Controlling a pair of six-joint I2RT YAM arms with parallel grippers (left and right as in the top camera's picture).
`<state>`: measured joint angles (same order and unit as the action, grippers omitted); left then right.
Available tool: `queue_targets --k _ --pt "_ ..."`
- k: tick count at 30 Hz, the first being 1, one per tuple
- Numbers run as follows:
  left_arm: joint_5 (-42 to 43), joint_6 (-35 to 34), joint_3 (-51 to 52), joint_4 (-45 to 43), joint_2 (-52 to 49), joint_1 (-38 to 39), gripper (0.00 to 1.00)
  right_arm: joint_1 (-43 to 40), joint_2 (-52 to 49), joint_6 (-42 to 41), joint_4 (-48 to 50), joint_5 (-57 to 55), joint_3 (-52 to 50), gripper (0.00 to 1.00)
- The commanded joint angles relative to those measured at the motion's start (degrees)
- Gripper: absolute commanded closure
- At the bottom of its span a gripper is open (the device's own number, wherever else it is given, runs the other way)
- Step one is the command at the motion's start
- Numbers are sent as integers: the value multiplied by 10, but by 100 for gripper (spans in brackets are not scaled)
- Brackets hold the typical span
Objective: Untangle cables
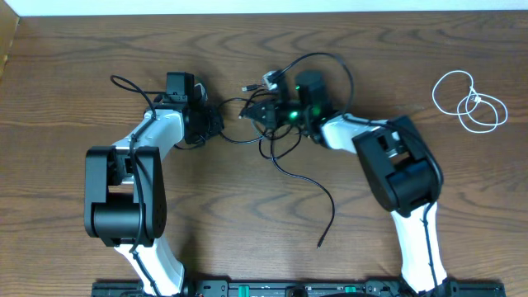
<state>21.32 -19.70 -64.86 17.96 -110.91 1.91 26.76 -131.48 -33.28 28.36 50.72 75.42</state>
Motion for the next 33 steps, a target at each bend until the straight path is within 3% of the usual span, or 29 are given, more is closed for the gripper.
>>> queue_targets --k 1,21,33 --pt "5 -3 7 2 -3 -2 90 -13 39 1 1 104 -1 99" --pt "5 -3 7 2 -3 -2 90 -39 289 53 -17 156 -1 99" --pt "5 -3 7 2 -3 -2 90 -126 460 61 -16 141 -1 99"
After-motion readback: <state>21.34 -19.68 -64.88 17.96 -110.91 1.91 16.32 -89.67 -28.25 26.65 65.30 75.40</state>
